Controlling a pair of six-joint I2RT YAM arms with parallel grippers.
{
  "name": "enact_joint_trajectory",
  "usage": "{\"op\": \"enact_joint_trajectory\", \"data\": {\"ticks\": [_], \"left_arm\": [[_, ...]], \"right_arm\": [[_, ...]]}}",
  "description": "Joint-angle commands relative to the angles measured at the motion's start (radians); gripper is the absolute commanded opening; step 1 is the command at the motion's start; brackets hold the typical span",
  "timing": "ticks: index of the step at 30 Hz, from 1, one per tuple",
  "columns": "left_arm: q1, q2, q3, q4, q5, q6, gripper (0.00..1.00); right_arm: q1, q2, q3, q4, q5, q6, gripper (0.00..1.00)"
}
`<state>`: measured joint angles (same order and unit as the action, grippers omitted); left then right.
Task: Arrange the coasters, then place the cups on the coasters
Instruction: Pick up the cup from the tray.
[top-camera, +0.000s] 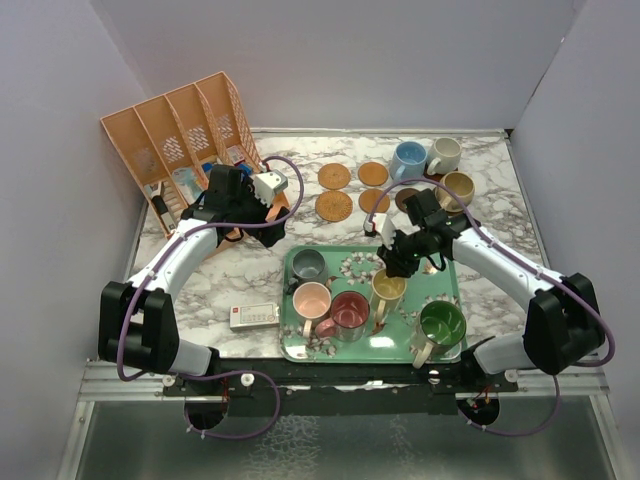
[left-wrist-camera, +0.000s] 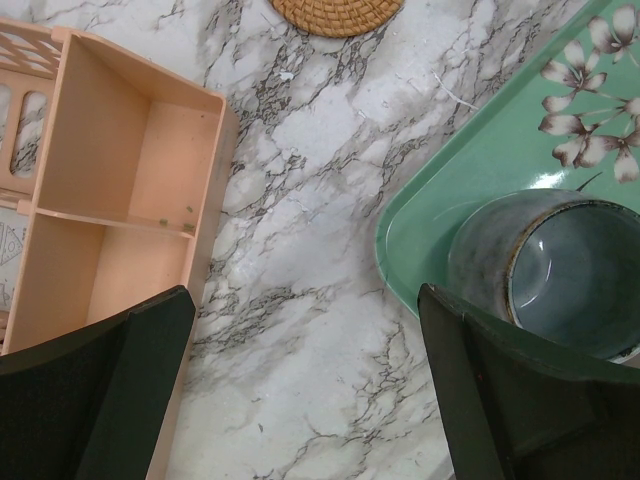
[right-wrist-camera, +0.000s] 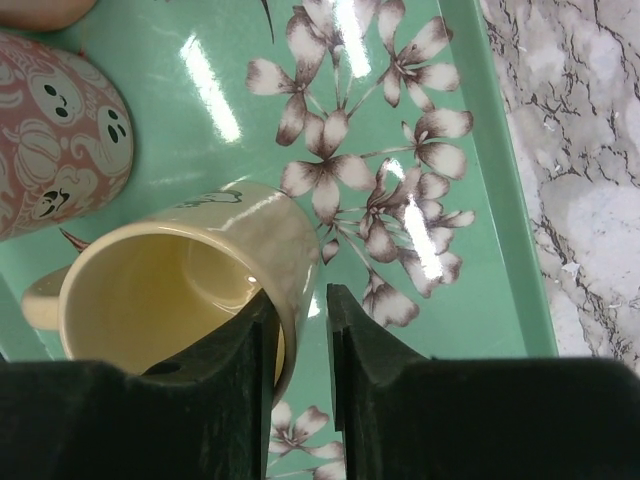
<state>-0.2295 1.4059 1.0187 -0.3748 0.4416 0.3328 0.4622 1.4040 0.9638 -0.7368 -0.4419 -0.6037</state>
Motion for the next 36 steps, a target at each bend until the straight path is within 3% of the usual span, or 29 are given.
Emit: {"op": "enact_joint_trajectory", "data": {"ticks": [1, 10, 22, 36], "left_arm": [[-0.002, -0.003, -0.006, 0.017, 0.017, 0.016, 0.99], [-0.002, -0.001, -0.003, 0.017, 0.019, 0.013, 0.99], [-0.002, -0.01, -0.005, 0.016, 0.019, 0.01, 0.99], [-0.002, -0.02, -0.009, 0.017, 0.021, 0.013, 0.99]], "right_arm": [[0.004, 0.01, 0.029, 0.017, 0.032, 0.007, 0.24], [0.004, -0.02, 0.062, -0.017, 0.022, 0.007, 0.02], [-0.038, -0.009, 0.209, -0.028, 0.088, -0.045, 0.01], [-0.282, 0.285, 0.587, -0.101, -0.003, -0.233, 0.01]]}}
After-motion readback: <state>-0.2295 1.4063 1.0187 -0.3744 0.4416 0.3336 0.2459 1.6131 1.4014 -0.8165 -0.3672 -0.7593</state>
